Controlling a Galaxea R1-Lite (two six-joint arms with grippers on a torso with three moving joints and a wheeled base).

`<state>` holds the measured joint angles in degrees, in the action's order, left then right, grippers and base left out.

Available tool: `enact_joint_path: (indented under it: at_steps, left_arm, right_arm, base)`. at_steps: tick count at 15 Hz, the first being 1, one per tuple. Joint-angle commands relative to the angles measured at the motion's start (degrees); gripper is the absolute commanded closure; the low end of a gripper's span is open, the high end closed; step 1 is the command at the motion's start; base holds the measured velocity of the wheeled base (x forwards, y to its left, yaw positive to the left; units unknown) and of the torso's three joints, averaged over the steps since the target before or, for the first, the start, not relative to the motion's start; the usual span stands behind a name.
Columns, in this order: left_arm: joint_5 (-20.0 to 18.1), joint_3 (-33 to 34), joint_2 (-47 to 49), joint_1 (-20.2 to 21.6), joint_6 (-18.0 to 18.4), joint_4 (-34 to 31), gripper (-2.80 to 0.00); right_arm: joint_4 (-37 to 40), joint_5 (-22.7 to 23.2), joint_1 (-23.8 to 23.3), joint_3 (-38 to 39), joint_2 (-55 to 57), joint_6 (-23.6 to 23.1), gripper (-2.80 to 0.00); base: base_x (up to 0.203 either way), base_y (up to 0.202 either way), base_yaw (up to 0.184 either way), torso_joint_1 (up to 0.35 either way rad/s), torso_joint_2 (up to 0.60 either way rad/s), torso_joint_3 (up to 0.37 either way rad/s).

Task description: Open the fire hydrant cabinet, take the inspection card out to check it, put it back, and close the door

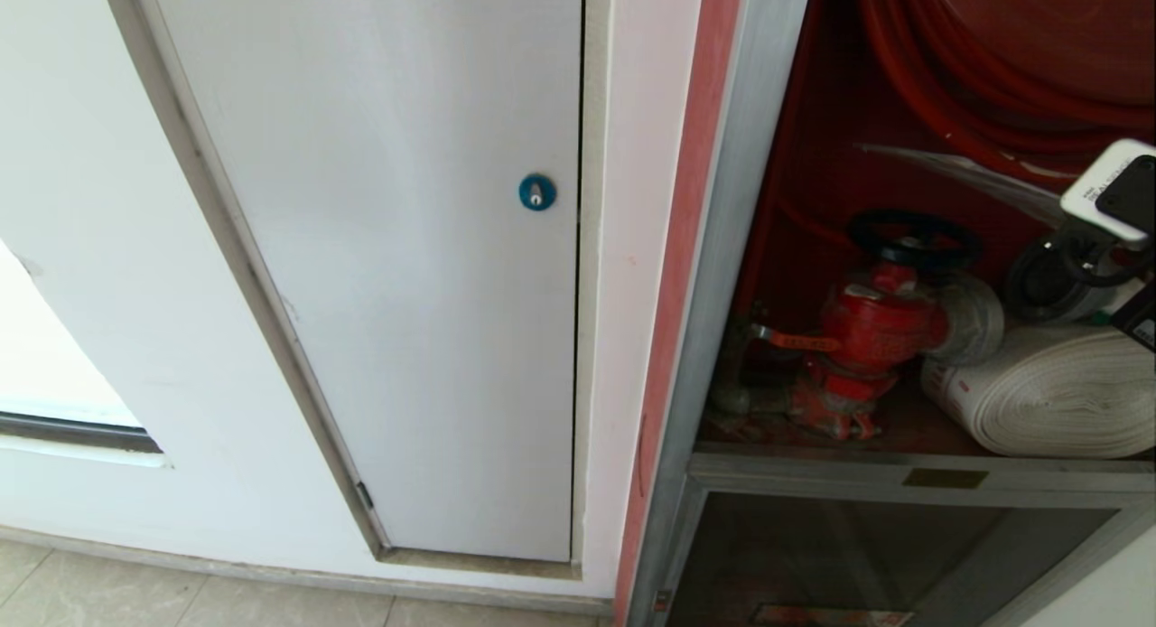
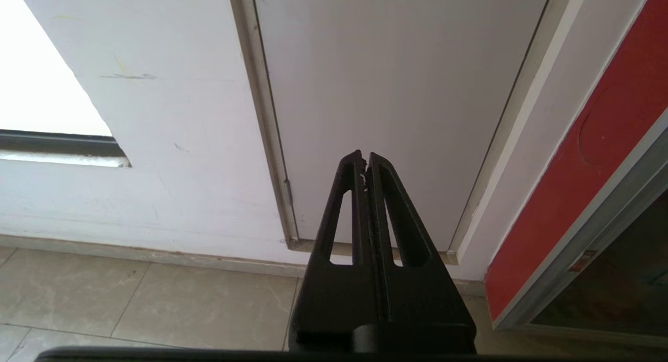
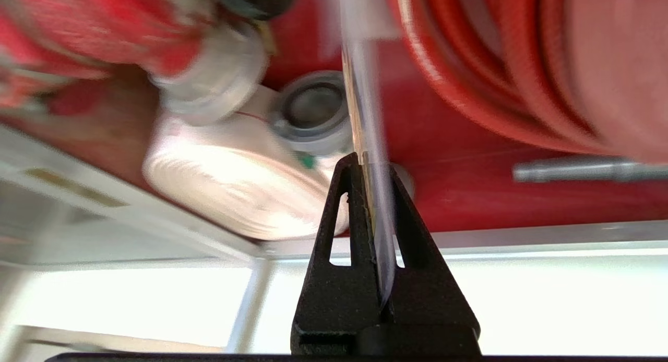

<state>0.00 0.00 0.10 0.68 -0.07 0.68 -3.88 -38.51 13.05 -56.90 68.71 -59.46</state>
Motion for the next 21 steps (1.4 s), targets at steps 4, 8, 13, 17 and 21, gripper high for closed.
enact_joint_path:
  at_steps: [4, 8, 13, 17, 21]
  left_arm:
    - [0.0, 0.3, 0.1, 0.0, 0.0, 0.0, 0.00]
    - [0.0, 0.3, 0.1, 0.0, 0.0, 0.0, 0.00]
    - [0.0, 0.3, 0.1, 0.0, 0.0, 0.0, 0.00]
    - [0.0, 0.3, 0.1, 0.0, 0.0, 0.0, 0.00]
    - [0.0, 0.3, 0.1, 0.0, 0.0, 0.0, 0.00]
  right_arm:
    - [-4.3, -0.5, -3.5, -1.0, 5.7, -8.3, 0.00]
    - [-14.3, 0.1, -6.1, -0.8, 11.2, -14.0, 0.00]
    - [-17.9, 9.1, -10.8, -0.6, 13.0, -21.6, 0.00]
    - [-18.4, 17.4, -16.8, -0.7, 15.4, -25.0, 0.00]
    - [-20.8, 21.9, -19.2, -1.1, 19.0, -26.2, 0.00]
  base:
    - [0.000, 0.000, 0.000, 0.000, 0.00, 0.000]
    - [0.000, 0.000, 0.000, 0.000, 0.00, 0.000]
    - [0.000, 0.000, 0.000, 0.000, 0.00, 0.000]
    - [0.000, 0.000, 0.000, 0.000, 0.00, 0.000]
    - [0.000, 0.000, 0.000, 0.000, 0.00, 0.000]
